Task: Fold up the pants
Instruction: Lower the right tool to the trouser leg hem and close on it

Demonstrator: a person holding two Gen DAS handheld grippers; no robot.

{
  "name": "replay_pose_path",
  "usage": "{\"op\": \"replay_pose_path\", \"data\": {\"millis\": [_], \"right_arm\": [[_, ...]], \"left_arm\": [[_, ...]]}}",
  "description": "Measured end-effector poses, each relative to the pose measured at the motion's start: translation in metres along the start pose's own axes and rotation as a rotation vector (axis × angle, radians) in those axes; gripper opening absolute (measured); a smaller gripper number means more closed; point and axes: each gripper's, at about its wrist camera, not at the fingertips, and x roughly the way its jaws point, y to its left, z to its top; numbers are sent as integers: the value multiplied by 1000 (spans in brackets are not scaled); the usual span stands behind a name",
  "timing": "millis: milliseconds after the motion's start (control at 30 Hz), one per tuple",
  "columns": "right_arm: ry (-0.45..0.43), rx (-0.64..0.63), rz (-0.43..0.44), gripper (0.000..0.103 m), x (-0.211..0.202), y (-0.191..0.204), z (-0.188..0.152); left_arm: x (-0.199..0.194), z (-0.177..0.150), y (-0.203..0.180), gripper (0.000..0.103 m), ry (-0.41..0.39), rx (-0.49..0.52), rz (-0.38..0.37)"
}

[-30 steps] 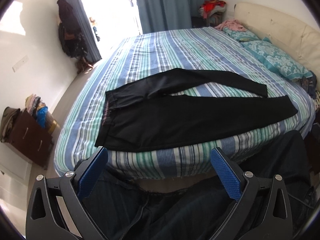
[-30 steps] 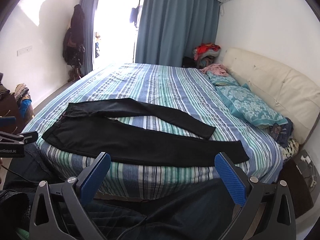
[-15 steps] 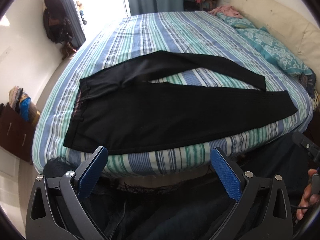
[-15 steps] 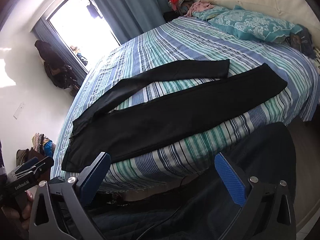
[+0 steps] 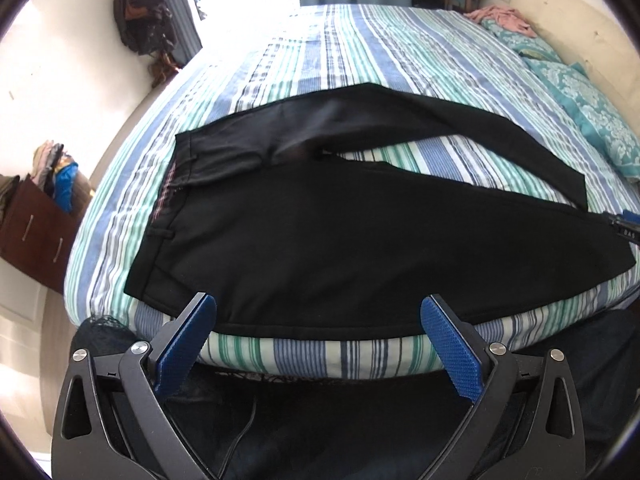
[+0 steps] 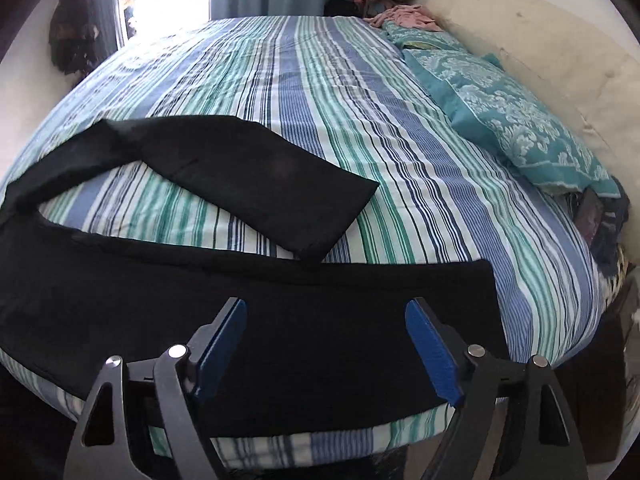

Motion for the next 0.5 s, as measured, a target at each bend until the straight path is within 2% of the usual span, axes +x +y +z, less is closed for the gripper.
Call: {"op": "replay_pose_path", "data": {"millis": [133, 267, 333, 367, 400, 500], "right_arm": [[31, -167, 8, 80, 48, 10, 18], [64, -333, -73, 78, 97, 22, 27], [70, -338, -52, 57, 105, 15, 39], [93, -342, -33, 32, 108, 13, 47], [102, -340, -18, 16, 107, 11, 57], [40, -285, 0, 13, 93, -5, 110]], "left_arm": [[24, 1, -12, 102, 74, 30, 10], [36, 6, -20, 102, 85, 63, 41], [42, 8, -21, 102, 96, 67, 56], [46, 9, -21, 102, 104, 63, 60], [49, 10, -21, 102, 114, 57, 60], [56, 16, -20, 102, 131, 33, 48]]}}
